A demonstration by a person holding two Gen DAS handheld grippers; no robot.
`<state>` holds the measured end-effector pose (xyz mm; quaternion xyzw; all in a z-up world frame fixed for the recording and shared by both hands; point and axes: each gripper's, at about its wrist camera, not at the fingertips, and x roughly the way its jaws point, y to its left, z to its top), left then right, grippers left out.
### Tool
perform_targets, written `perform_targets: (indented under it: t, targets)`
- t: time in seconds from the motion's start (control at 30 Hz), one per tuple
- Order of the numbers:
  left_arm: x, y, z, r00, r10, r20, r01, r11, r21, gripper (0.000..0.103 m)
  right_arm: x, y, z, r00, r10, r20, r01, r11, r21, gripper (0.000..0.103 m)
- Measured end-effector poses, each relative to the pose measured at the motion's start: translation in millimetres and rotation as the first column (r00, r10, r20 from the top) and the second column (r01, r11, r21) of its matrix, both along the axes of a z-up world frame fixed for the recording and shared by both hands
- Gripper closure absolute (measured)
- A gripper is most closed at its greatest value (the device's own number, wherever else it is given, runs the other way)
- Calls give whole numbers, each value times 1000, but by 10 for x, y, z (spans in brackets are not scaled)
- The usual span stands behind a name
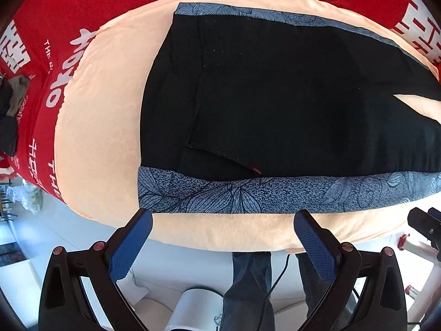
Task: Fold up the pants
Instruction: 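Grasp the patterned side panel edge with both grippers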
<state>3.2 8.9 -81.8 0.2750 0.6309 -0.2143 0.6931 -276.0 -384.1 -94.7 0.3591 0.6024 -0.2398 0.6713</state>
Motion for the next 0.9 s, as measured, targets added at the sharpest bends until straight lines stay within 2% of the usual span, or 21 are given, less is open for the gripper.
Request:
perform_targets:
  t: [0.47, 0.6, 0.67, 0.73, 0.83, 0.9]
  targets:
    - [23, 20, -159, 1000, 19, -11, -19, 1000, 4, 0, 83, -2, -223, 997, -7, 82, 2, 998, 60, 0]
    - [58, 116, -148, 998, 46, -37, -48, 997, -66, 0, 103, 11, -244, 993, -14, 120, 4, 996, 87, 0]
    - [109, 227, -148, 994, 80, -75, -90, 987, -132, 0, 103, 25, -248, 983, -26, 182, 1, 991, 133, 0]
    - [151, 339, -156, 990, 108, -92, -123, 976, -178, 0, 107, 53, -293, 964, -48, 261, -11, 976, 218, 0]
    - [210, 495, -235, 980, 138, -144, -169, 958, -233, 0, 148, 152, -473, 924, -101, 368, -47, 927, 372, 0]
    - [242, 582, -307, 965, 156, -212, -213, 936, -280, 0, 187, 251, -667, 910, -141, 391, -61, 886, 460, 8]
